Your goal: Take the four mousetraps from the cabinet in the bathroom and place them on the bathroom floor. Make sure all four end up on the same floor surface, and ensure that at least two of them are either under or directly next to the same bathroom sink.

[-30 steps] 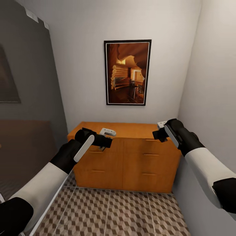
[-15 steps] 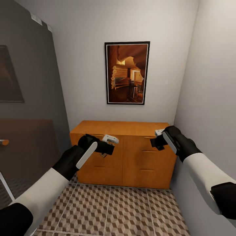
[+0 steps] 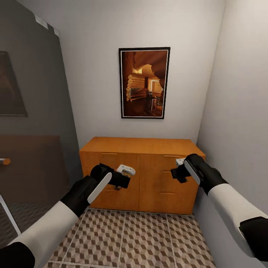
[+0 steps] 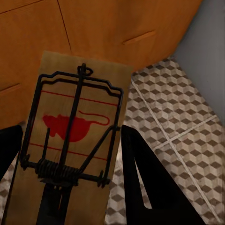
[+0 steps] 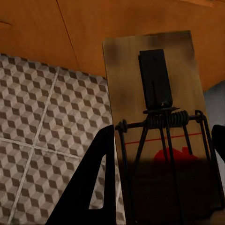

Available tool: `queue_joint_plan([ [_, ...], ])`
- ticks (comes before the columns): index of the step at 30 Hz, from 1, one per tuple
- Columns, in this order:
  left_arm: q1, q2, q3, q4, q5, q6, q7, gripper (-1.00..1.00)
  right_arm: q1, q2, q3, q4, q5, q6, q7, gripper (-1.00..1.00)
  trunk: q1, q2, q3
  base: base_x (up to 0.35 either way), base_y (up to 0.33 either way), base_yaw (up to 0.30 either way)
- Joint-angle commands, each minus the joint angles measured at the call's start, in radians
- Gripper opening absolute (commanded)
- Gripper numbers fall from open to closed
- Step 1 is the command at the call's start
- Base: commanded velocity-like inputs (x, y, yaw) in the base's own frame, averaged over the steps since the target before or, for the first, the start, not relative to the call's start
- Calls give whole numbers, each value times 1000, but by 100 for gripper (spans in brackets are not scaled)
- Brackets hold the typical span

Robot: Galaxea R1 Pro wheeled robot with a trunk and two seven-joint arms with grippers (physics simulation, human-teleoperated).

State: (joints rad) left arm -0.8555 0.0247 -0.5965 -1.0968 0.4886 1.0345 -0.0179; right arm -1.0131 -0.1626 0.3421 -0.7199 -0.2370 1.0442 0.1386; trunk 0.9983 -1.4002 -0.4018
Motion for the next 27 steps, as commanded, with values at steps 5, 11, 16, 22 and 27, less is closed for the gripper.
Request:
queue_joint_plan([
  [5,27,1,-2,0,-5,1,-3,-100,27,-1,5,-1,-4,3,-2,-100,0,-1,-1,-22,0,0],
  [11,61,1,-2,5,-4,-4,-4,-100,61,-2,5,-1,-3,3,-5,-100,0,-1,-1,-4,0,0],
  [16,90,-2,-5,19,-8,-8,-2,-100,90,-2,5,-1,-1,3,-7,-100,0,-1,-1,0,0,0],
  [22,129,-6,-7,25,-12,-11,3,-100,185,-2,6,-1,0,3,-8,-100,0,-1,-1,-6,0,0],
  [27,130,-5,-3,25,-11,-9,0,-100,185,-2,6,-1,1,3,-8,-100,0,-1,-1,-205,0,0],
])
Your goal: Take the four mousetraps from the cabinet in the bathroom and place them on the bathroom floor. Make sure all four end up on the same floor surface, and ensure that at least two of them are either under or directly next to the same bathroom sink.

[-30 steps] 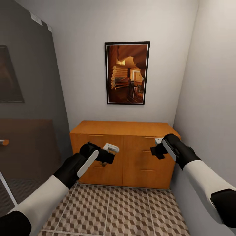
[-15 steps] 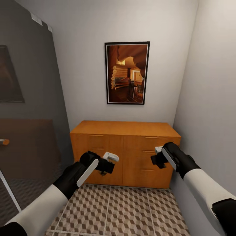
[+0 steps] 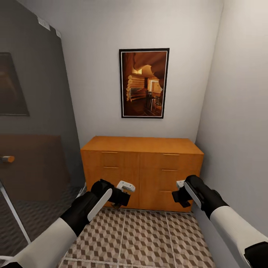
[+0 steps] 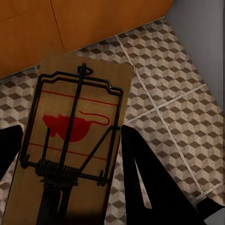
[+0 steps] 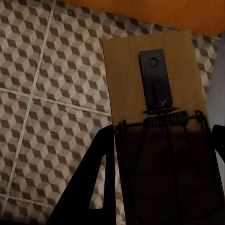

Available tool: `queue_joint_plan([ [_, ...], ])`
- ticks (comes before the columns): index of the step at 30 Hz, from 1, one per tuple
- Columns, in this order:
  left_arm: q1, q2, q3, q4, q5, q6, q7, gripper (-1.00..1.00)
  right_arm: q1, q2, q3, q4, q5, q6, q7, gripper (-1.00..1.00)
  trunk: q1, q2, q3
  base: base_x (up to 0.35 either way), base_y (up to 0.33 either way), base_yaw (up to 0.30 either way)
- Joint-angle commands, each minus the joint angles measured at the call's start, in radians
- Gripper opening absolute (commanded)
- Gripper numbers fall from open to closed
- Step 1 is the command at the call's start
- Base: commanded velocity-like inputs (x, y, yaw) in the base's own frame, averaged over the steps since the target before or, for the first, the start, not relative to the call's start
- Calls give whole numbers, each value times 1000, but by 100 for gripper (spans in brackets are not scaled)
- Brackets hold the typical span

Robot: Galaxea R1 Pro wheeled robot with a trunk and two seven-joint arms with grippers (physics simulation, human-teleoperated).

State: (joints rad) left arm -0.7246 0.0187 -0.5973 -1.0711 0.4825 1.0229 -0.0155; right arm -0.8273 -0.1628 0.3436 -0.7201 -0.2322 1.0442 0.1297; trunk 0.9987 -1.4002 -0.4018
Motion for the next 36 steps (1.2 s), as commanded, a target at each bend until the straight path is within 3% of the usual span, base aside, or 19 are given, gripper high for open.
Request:
queue_joint_plan([
  [1,-1,1,-2,-1,-4,3,-2,-100,-1,-1,5,-1,-4,3,1,-100,-1,-1,-1,-299,0,0],
  [25,-1,9,4,-1,-7,2,-2,-100,-1,-1,5,-1,-9,3,11,-100,-1,-1,-1,-340,0,1],
  [30,-1,25,60,0,-8,1,1,-100,-1,0,6,-1,-11,3,9,-100,-1,-1,-1,-345,0,188],
  [36,-1,59,163,5,-11,0,6,-100,-1,1,7,1,-12,3,7,-100,-1,-1,-1,-344,0,258],
])
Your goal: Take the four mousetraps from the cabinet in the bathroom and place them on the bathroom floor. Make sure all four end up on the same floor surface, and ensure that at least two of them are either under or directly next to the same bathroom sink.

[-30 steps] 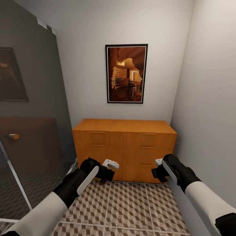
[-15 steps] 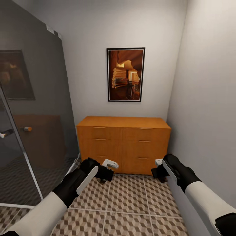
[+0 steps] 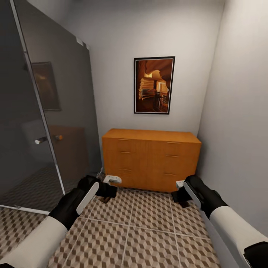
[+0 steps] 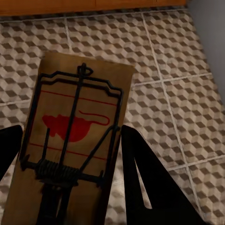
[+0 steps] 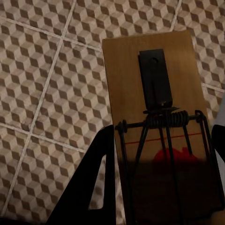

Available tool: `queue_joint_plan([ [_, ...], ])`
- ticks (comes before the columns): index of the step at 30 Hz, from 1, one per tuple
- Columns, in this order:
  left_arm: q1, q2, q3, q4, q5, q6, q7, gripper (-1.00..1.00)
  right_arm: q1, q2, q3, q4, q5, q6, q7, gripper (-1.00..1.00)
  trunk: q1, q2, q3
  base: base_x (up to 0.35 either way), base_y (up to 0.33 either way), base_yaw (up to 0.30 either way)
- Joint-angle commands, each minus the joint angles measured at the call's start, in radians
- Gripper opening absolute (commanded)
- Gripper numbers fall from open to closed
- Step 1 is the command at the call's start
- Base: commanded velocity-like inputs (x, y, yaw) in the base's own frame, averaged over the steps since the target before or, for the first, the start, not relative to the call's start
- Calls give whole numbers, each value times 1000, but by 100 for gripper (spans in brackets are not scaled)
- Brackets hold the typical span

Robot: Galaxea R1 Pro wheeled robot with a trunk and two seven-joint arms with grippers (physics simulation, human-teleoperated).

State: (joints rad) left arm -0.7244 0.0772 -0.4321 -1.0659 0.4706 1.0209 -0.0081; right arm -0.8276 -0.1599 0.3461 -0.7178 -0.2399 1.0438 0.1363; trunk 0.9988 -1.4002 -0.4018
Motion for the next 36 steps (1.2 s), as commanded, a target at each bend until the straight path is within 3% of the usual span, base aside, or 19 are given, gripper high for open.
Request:
queue_joint_plan([
  [1,-1,5,7,2,1,2,-1,-100,-1,-2,5,-1,-4,3,0,-100,-1,-1,-1,-324,0,270],
  [11,-1,41,93,24,-7,1,2,-100,-1,6,5,3,-3,3,1,-100,-1,-1,-1,-118,0,273],
  [15,-1,54,103,27,-11,1,26,-100,-1,13,5,5,-2,3,1,-100,-1,-1,-1,-7,0,275],
  [23,-1,70,132,38,-9,1,161,-100,-1,19,5,8,-3,3,3,-100,-1,-1,-1,-1,0,169],
  [36,-1,71,137,41,-2,1,169,-100,-1,20,7,6,-4,3,6,-100,-1,-1,-1,0,0,11],
])
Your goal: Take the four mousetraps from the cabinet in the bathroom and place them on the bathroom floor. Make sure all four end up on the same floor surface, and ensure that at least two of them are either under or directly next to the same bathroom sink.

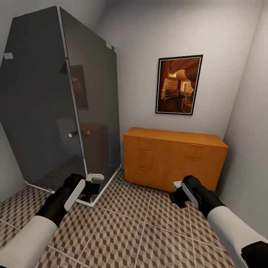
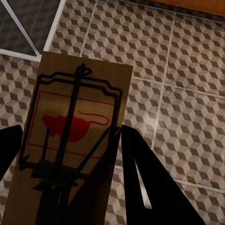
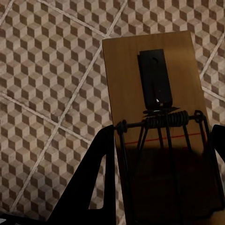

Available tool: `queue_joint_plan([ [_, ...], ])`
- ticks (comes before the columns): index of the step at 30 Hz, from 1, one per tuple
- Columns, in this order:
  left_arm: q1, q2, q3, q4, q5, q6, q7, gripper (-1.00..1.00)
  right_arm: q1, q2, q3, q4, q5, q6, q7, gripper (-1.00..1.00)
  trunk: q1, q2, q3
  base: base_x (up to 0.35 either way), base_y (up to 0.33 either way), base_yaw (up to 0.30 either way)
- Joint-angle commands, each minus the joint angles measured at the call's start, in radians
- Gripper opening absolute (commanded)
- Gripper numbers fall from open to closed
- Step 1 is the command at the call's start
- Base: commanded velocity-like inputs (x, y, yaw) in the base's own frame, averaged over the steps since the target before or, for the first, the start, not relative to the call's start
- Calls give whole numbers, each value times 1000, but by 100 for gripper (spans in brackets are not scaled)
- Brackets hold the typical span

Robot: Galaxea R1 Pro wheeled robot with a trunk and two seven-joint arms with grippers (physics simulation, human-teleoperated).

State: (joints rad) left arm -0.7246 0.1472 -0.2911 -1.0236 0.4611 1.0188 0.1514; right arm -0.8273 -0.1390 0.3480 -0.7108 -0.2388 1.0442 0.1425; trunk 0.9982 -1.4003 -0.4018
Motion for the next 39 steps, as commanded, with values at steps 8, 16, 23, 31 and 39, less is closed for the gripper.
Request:
queue_joint_plan([
  [8,-1,1,10,51,8,-43,23,-100,-1,-1,5,5,-8,3,-6,-100,0,-1,-1,0,0,256],
  [16,-1,0,12,51,8,-43,23,-100,-1,-1,5,6,-8,3,-3,-100,0,-1,-1,0,0,161],
  [23,-1,-2,12,52,8,-43,23,-100,-1,17,5,28,-6,3,-3,-100,0,-1,-1,0,0,196],
  [31,-1,-6,15,82,9,-49,24,-100,-1,29,5,37,-5,0,-2,-100,0,-1,-1,0,0,295],
  [39,-1,-1,179,140,3,-81,26,-100,-1,29,5,37,-4,-1,-5,-100,0,-1,-1,0,0,300],
])
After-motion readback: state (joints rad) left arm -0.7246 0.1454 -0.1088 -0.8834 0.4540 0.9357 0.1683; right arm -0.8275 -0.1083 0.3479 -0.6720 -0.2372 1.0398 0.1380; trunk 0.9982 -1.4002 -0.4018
